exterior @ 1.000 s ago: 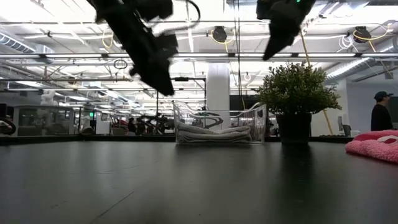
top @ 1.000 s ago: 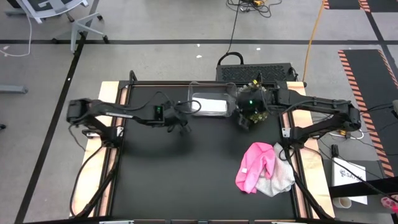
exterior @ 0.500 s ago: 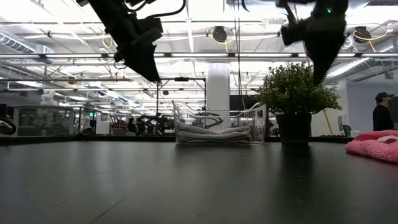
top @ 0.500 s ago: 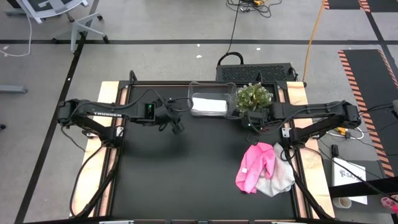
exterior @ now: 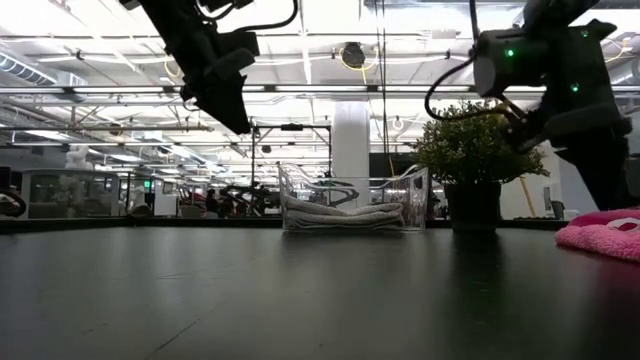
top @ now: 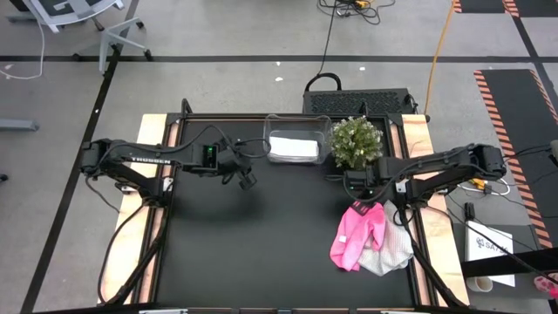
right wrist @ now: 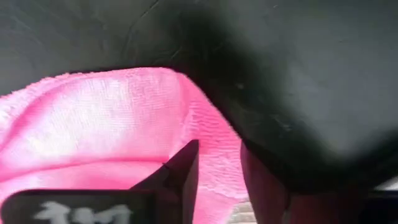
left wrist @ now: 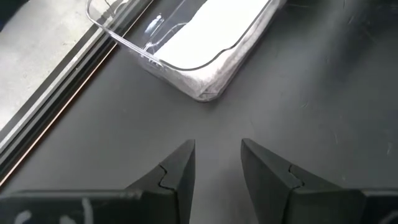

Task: Fold microfiber towels
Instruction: Fold the pink towel

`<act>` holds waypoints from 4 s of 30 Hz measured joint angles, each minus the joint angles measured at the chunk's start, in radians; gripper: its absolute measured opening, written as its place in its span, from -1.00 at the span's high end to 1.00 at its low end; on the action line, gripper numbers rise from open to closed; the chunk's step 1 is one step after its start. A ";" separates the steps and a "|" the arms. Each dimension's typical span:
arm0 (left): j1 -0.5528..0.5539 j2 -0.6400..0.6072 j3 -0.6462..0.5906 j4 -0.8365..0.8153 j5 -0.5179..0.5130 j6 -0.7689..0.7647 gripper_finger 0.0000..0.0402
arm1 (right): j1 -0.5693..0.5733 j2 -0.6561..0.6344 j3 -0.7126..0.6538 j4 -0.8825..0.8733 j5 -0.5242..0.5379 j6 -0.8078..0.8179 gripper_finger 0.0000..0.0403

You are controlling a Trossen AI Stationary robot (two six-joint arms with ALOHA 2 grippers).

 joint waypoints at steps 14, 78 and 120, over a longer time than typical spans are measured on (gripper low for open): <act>0.000 0.000 0.000 0.001 0.000 -0.018 0.35 | 0.000 0.000 -0.005 0.147 -0.005 -0.059 0.15; -0.174 0.325 -0.001 0.522 0.235 0.019 0.35 | -0.135 0.006 0.031 1.018 0.090 -0.205 1.00; -0.254 0.562 0.029 0.655 0.137 0.333 0.35 | -0.133 0.006 0.031 0.969 0.065 -0.209 1.00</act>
